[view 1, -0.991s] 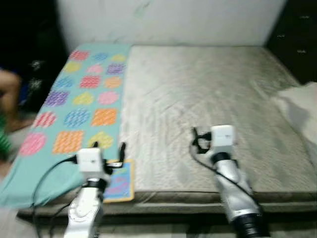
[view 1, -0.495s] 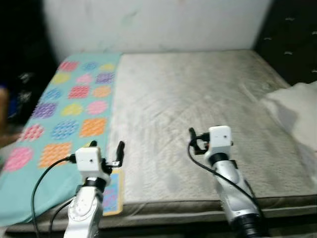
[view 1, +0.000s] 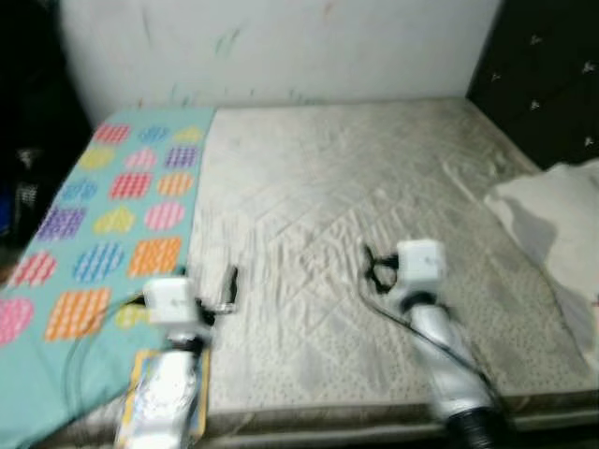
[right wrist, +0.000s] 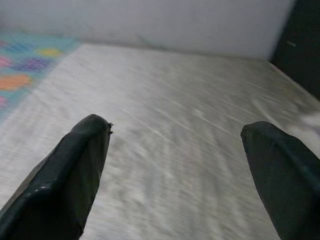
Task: Clean up the room
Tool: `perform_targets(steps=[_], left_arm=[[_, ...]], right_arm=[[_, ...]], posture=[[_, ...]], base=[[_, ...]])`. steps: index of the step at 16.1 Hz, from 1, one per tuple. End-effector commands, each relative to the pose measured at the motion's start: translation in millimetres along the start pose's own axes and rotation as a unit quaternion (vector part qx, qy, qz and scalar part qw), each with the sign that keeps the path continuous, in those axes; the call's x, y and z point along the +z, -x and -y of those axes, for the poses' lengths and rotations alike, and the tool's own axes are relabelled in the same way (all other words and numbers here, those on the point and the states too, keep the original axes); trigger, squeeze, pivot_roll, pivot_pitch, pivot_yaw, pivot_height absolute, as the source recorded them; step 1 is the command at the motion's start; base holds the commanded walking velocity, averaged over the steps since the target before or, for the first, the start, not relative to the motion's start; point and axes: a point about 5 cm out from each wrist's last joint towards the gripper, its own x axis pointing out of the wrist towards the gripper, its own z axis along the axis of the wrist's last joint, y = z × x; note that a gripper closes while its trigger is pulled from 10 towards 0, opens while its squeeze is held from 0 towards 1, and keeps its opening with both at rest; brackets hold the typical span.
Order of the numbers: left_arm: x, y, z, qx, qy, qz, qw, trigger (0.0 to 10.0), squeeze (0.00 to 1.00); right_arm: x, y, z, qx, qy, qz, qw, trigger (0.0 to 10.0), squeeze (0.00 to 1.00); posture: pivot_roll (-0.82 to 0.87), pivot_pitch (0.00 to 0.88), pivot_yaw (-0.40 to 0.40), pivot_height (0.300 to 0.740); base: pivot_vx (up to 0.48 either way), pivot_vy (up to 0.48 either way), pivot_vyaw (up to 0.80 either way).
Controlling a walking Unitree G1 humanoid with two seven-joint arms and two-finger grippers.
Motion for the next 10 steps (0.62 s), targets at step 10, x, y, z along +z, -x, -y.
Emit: perform_targets(steps=[10], left_arm=[[-4.0, 3.2, -7.5, 0.016, 0.006, -0.013, 1.0, 10.0, 0.0]], right_arm=[[4.3, -2.2, -3.3, 0.007, -0.006, 0.007, 1.0, 10.0, 0.0]], posture=[[0.06, 0.017, 0.002, 0.74]], base=[[0.0, 0.294, 0.0]])
